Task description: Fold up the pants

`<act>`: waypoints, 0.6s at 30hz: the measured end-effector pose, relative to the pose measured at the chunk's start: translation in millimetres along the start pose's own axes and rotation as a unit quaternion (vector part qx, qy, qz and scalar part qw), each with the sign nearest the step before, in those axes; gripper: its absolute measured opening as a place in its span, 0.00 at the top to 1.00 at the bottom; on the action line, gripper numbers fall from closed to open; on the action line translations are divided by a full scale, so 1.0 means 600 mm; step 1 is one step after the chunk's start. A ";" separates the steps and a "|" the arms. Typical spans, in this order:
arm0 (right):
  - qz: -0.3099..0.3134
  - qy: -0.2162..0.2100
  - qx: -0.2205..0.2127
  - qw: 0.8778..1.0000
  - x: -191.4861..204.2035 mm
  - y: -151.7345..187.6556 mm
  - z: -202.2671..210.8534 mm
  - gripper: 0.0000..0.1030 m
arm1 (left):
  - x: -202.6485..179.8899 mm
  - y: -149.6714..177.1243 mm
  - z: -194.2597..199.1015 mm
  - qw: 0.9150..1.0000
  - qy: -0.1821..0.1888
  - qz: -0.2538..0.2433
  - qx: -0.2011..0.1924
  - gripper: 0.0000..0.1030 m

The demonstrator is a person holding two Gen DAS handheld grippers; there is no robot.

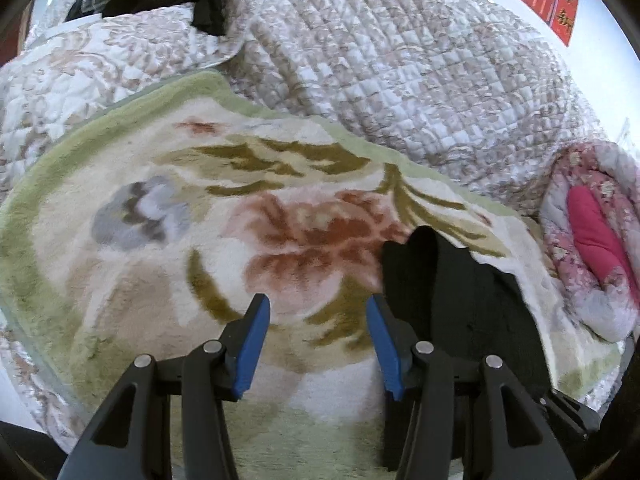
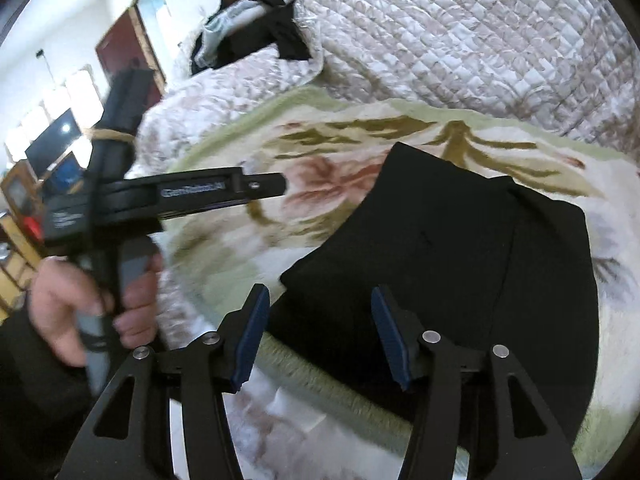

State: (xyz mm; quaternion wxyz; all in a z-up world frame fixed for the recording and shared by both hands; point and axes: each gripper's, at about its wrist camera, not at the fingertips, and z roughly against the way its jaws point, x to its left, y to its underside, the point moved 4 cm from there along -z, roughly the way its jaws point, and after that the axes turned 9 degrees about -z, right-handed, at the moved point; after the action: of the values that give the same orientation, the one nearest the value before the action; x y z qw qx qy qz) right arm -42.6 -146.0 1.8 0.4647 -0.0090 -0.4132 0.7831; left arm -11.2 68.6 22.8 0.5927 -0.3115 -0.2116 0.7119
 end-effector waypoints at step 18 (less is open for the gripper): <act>-0.130 0.088 -0.072 0.985 -0.162 -0.010 0.075 0.48 | -0.113 0.049 -0.007 0.992 0.099 -0.068 0.040 0.68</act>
State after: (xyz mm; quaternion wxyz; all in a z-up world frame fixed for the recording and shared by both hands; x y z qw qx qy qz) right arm -1.3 -244.8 -0.7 0.5953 -0.0579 -0.4235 0.6803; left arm -22.2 -4.1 13.5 0.6698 -0.3409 -0.1437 0.6438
